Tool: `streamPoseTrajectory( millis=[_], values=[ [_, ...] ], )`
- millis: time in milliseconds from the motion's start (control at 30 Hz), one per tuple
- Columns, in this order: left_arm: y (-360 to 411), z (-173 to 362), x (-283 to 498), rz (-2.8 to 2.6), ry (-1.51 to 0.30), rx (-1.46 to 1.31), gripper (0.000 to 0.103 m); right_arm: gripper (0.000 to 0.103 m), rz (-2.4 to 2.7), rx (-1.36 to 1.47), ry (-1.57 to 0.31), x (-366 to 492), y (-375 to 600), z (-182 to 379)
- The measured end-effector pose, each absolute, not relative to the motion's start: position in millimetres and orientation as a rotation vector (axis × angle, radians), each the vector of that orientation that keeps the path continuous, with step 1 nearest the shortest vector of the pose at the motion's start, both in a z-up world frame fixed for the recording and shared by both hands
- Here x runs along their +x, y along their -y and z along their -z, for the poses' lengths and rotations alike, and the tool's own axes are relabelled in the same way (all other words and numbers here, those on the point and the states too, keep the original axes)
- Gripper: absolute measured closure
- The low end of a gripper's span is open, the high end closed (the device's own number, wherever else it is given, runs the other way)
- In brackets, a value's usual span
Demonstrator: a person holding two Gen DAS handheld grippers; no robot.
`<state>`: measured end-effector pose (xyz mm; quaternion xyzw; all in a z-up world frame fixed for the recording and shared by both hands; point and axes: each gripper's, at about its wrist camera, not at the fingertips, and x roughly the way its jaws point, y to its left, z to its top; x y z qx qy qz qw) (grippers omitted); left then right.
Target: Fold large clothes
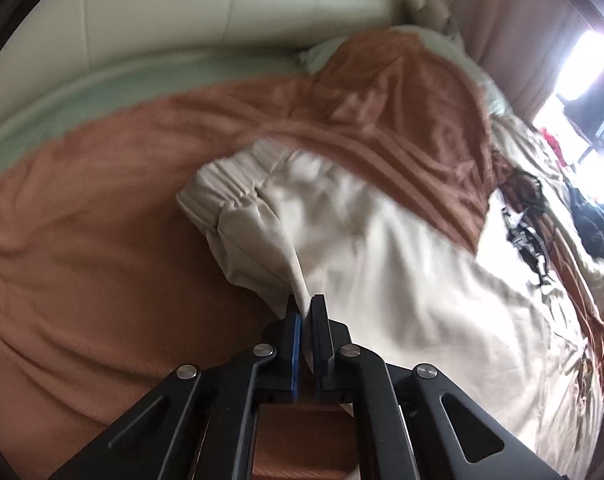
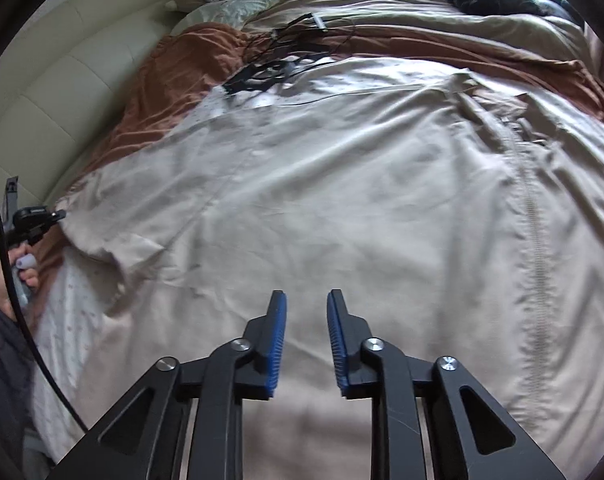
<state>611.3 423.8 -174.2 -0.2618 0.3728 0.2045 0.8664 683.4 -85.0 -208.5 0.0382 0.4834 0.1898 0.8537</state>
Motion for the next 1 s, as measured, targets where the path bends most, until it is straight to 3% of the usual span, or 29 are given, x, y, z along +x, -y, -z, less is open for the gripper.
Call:
streamPoseTrajectory(
  millis=[467, 800, 933, 1000],
  values=[
    [-347, 26, 597, -0.223, -0.599, -0.384, 0.100, 0.088, -0.617, 0.255, -1.088, 692, -21, 230],
    [-276, -52, 581, -0.055, -0.532, -0.322, 0.100, 0.098, -0.624, 0.315, -1.176, 700, -58, 270],
    [-238, -69, 577, 0.010, -0.535, -0.289, 0.100, 0.098, -0.652, 0.273, -1.232, 697, -57, 262],
    [-219, -76, 575, 0.034, -0.536, -0.269, 0.100, 0.091, -0.666, 0.269, -1.236, 690, -45, 252]
  ],
)
